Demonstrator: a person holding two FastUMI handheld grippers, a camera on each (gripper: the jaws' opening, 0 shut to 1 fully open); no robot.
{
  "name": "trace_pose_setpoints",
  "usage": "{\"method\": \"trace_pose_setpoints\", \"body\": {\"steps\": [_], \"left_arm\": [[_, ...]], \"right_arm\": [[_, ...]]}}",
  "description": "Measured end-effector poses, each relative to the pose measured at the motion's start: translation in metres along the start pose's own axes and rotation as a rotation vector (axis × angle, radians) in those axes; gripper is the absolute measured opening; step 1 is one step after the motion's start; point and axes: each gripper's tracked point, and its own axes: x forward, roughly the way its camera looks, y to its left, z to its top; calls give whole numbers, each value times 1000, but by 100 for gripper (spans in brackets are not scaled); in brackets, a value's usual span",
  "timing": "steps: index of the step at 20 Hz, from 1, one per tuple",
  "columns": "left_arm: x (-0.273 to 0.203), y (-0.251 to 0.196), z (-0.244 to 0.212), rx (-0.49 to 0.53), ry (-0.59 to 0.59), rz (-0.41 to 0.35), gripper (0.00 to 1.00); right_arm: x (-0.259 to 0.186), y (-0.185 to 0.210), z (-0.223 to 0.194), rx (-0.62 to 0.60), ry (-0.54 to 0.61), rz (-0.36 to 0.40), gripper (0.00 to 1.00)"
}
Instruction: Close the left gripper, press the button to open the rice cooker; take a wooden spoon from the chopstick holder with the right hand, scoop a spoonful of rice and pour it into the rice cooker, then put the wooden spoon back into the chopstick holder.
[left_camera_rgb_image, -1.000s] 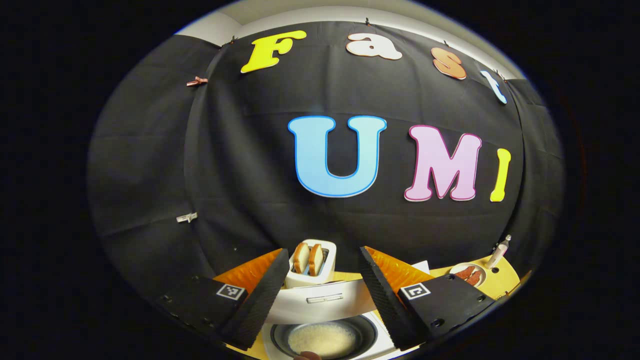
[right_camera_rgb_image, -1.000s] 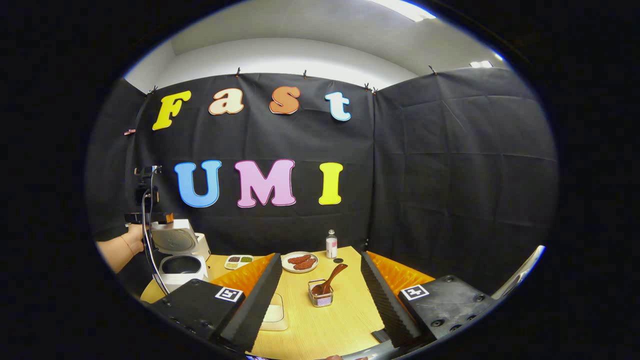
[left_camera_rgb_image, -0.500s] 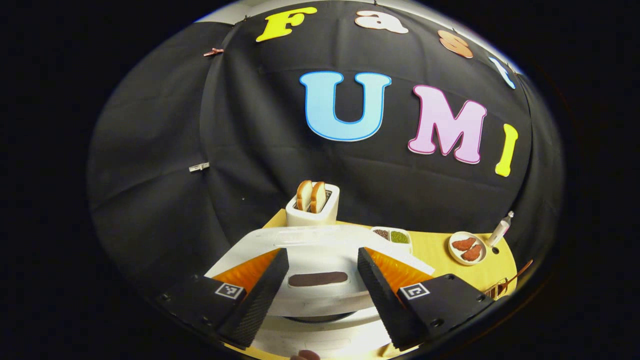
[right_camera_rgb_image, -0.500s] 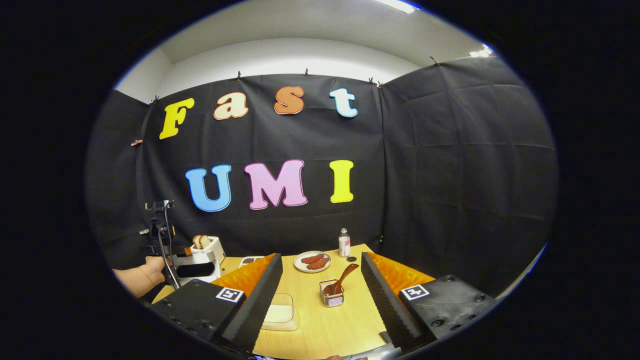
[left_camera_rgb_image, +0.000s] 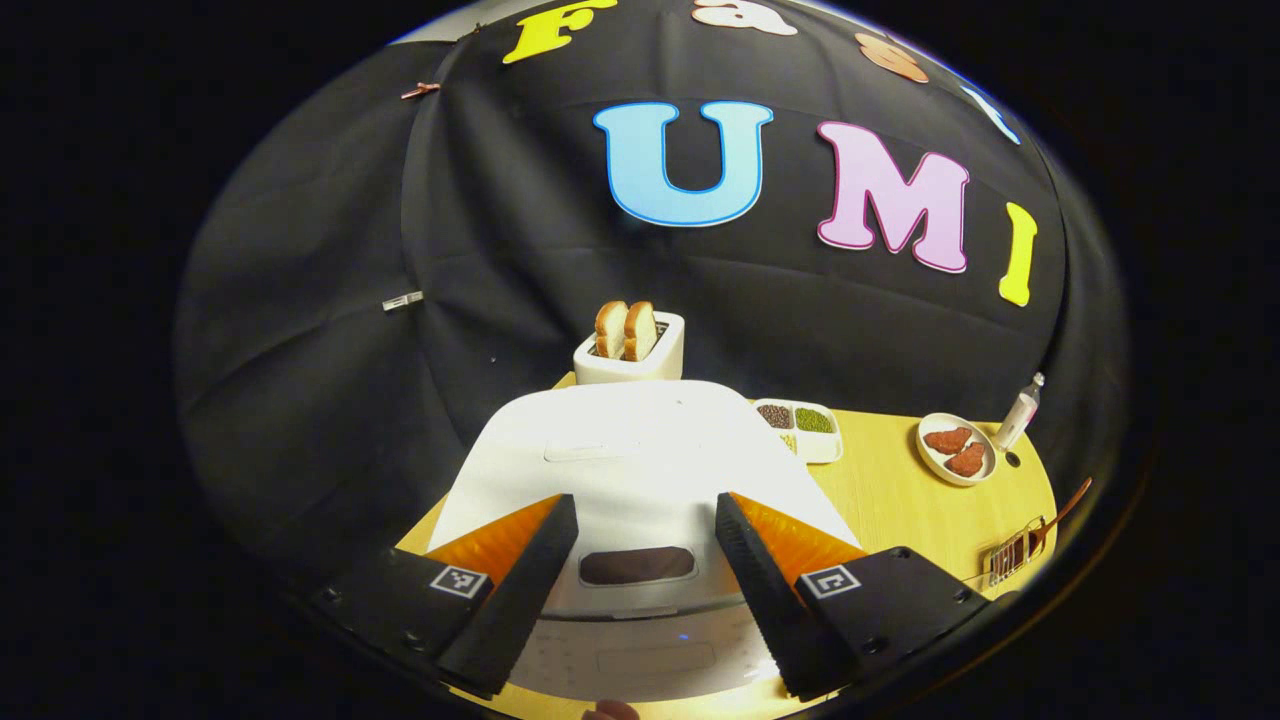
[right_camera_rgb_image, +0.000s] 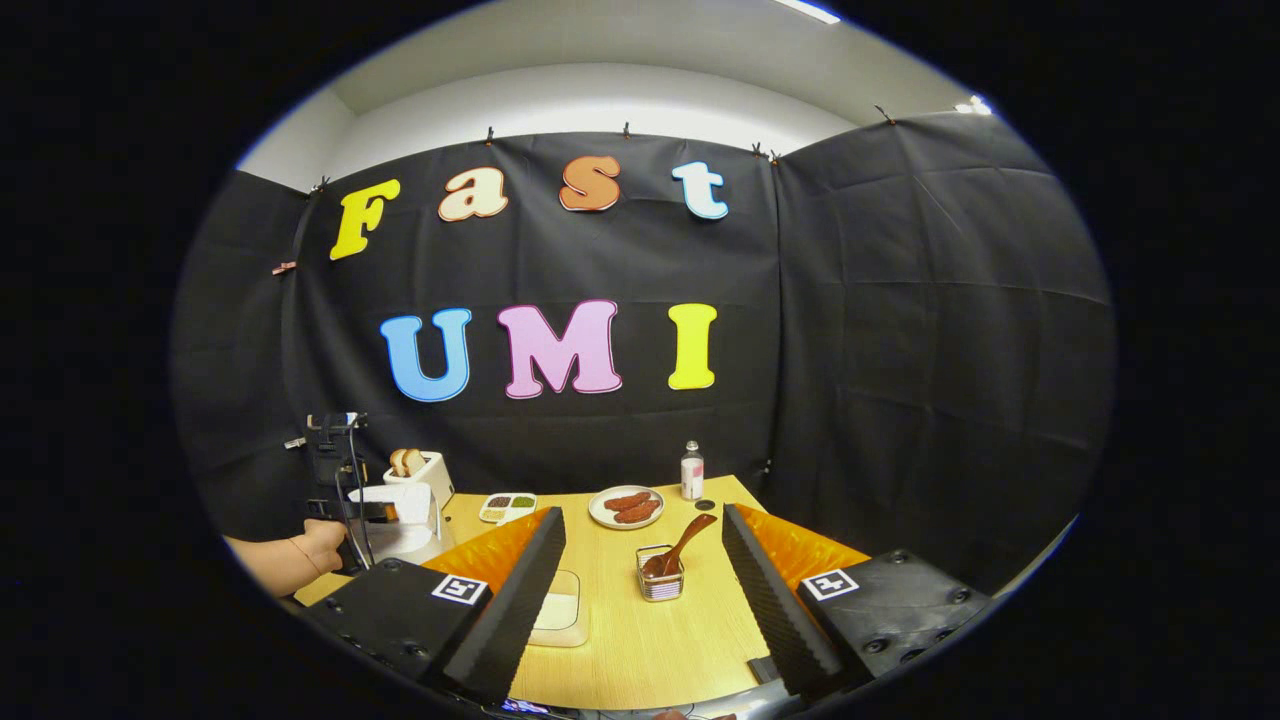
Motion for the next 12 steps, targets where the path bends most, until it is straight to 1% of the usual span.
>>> {"method": "trace_pose_setpoints", "body": {"steps": [7, 12], "left_arm": [[-2, -1, -16, 5, 11, 6, 99], [-5, -1, -19, 27, -45, 0, 100]], "right_arm": [[0, -4, -3, 0, 2, 3, 98], [1, -9, -6, -2, 2, -3, 98]]}}
